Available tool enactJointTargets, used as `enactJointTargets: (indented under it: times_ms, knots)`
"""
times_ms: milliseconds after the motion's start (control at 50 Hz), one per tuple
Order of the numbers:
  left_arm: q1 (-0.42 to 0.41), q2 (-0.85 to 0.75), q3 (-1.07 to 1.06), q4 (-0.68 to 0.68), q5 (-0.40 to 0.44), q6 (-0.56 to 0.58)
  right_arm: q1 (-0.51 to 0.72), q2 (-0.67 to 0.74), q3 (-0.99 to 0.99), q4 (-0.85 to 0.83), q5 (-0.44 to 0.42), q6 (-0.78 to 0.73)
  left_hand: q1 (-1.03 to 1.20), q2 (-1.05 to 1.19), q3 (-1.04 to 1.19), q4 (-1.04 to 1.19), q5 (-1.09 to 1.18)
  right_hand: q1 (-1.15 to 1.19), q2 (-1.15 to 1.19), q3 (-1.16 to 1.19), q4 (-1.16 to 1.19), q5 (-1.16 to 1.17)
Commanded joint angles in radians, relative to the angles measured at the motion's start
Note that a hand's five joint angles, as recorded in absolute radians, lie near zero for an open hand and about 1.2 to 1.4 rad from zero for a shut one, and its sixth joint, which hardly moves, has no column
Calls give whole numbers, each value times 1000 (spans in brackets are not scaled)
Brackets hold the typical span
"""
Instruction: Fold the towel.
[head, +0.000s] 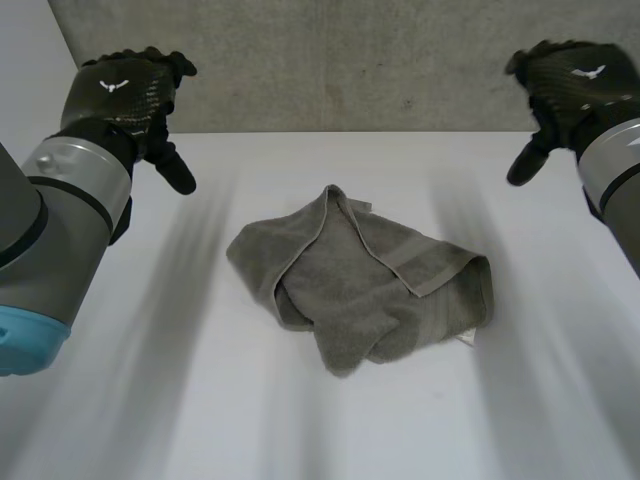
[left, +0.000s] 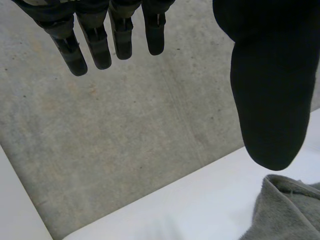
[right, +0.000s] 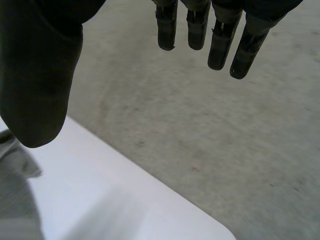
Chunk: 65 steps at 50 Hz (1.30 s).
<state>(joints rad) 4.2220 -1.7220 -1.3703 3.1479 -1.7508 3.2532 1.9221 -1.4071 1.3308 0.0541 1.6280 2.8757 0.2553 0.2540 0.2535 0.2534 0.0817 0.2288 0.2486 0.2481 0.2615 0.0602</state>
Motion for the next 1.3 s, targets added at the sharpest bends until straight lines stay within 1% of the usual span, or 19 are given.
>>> enactJointTargets:
  times_ms: [20,60,140,180,200,220,240,280,300,320,440,480,540,760,840,920,1120,1260,1300]
  knots:
    - [-28,-31,-38,29,11,-1,8,71,31,4,-183,-214,82,83,83,83,81,-54,-74,-74,-87,-60]
    - [-34,-53,-44,46,16,-3,12,106,34,4,-183,-282,82,83,83,83,81,-54,-74,-74,-87,-60]
    - [-66,-140,-65,87,19,-15,24,165,21,3,-172,-254,82,83,83,83,81,-54,-74,-74,-87,-60]
    - [-76,-174,-72,104,17,-29,28,238,-2,-6,-177,-160,82,83,83,83,81,-54,-74,-74,-87,-60]
    - [-83,-206,-75,122,17,-50,28,238,-2,-7,-177,-159,82,83,83,83,81,-54,-74,-74,-87,-60]
    - [-83,-206,-75,123,17,-50,29,273,-21,-7,-178,-98,82,83,83,83,81,-54,-74,-74,-87,-60]
    - [-85,-237,-79,144,17,-75,29,273,-21,-7,-178,-98,84,86,86,86,83,-54,-74,-74,-87,-60]
    - [-86,-264,-85,167,17,-101,34,354,-60,-8,-180,15,84,86,86,86,83,-54,-74,-74,-87,-60]
    - [-88,-293,-87,194,17,-125,34,355,-61,-8,-180,16,87,89,89,89,86,-54,-74,-74,-87,-60]
    - [-88,-324,-87,224,16,-142,40,393,-83,-10,-180,60,87,89,89,89,86,-54,-74,-74,-87,-60]
    - [-89,-403,-87,311,14,-167,64,519,-160,-52,-169,149,93,95,95,95,92,29,9,10,-3,23]
    - [-89,-439,-84,357,11,-168,70,539,-169,-68,-165,154,108,109,110,110,107,35,15,16,3,29]
    - [-89,-467,-76,380,11,-171,90,577,-186,-86,-157,155,108,109,110,110,107,35,15,16,3,29]
    - [-97,-534,-70,386,16,-175,117,683,-231,-88,-80,140,105,106,107,107,104,56,36,36,23,50]
    - [-105,-559,-64,391,17,-173,117,694,-236,-88,-66,137,105,106,107,107,104,97,77,78,64,91]
    - [-105,-571,-56,397,17,-171,117,703,-240,-89,-68,137,108,109,110,110,107,202,183,183,170,196]
    - [-103,-617,-15,408,11,-161,117,738,-266,-92,-59,94,211,212,212,212,210,332,312,312,299,326]
    - [-103,-599,-32,399,10,-162,117,737,-265,-131,4,39,220,221,221,221,219,376,356,356,343,370]
    - [-103,-579,-38,397,10,-162,117,737,-265,-132,6,31,208,209,210,210,207,382,362,362,349,376]
